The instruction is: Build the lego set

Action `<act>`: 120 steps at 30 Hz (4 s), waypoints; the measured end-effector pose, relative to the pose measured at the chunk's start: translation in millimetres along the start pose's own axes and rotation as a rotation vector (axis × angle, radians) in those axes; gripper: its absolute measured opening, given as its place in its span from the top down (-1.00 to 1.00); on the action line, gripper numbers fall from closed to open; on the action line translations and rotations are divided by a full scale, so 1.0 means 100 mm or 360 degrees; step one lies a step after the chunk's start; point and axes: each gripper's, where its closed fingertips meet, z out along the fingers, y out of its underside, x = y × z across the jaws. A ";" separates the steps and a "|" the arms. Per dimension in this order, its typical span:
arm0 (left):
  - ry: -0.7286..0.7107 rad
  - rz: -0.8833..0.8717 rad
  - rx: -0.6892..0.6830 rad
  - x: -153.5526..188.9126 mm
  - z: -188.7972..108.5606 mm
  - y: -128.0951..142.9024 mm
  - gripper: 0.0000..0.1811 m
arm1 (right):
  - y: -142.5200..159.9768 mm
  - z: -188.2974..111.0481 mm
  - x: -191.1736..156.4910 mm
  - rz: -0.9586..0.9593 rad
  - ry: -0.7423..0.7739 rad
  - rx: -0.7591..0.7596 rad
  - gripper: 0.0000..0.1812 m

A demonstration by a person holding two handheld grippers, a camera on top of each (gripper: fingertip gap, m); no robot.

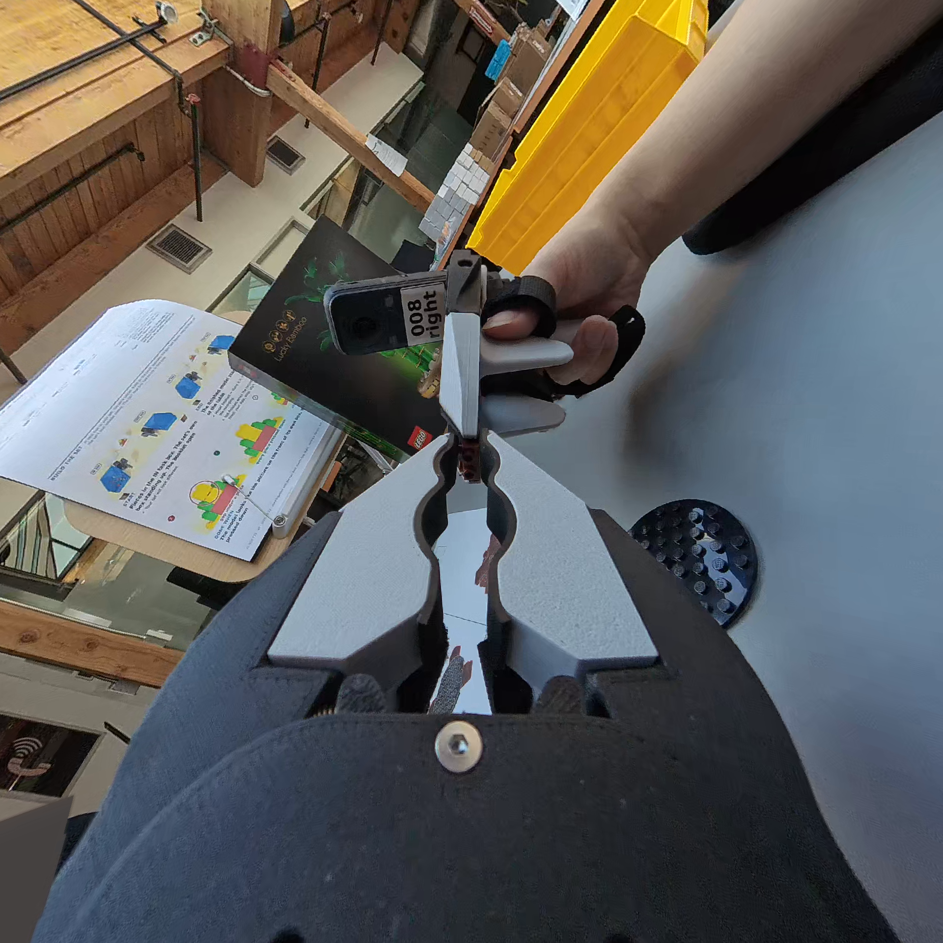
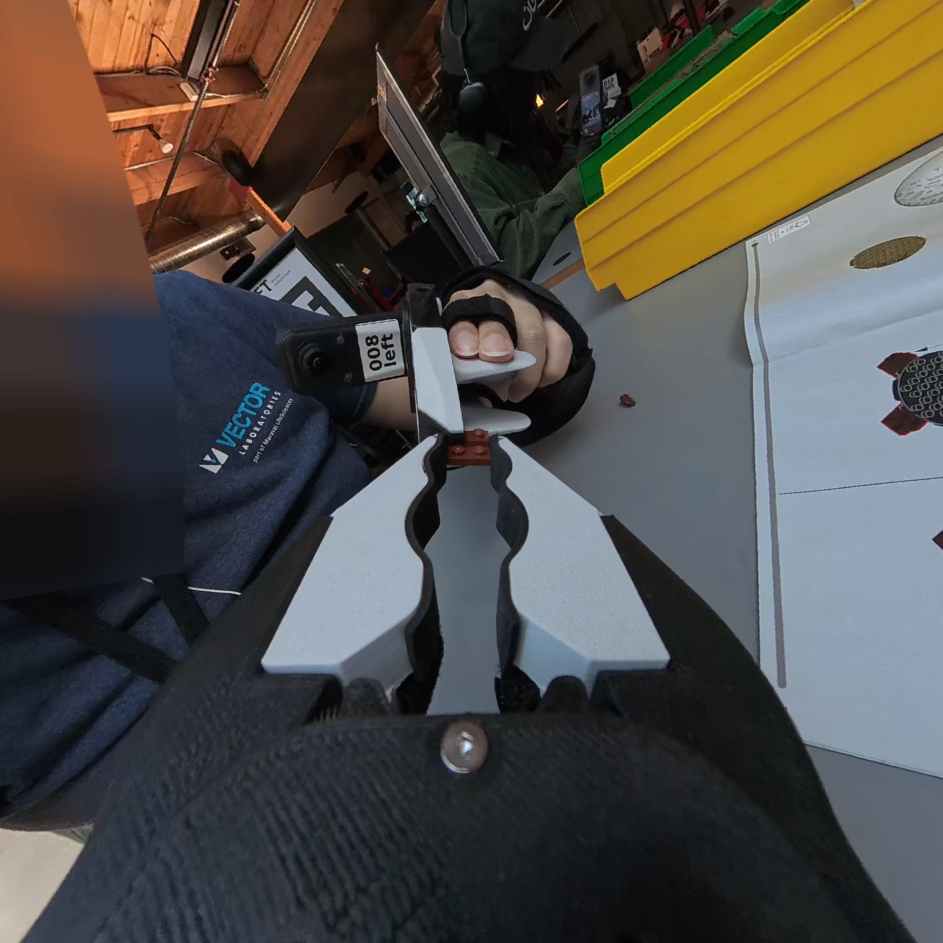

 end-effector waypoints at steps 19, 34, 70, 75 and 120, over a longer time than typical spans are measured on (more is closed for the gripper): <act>-0.0044 -0.0249 -0.0123 -0.18 0.07 0.27 0.72 | -0.43 -0.43 0.33 -0.0169 0.0292 0.0273 0.83; -0.0360 -0.0835 -0.0437 -0.94 -0.45 1.13 0.76 | -0.47 -0.73 0.35 -0.0200 0.0265 0.0384 0.83; 0.0871 -0.0689 -0.1143 0.34 -1.16 1.42 0.94 | -0.36 -0.62 0.38 -0.0199 0.0255 0.0277 0.83; 0.1057 -0.0543 -0.0891 0.34 -0.87 1.16 0.97 | -0.21 -0.52 0.38 -0.0115 0.0211 0.0136 0.83; 0.1046 -0.0508 -0.0119 0.09 -0.32 -0.01 0.98 | 0.13 0.26 -0.10 -0.1401 0.0602 -0.0423 0.97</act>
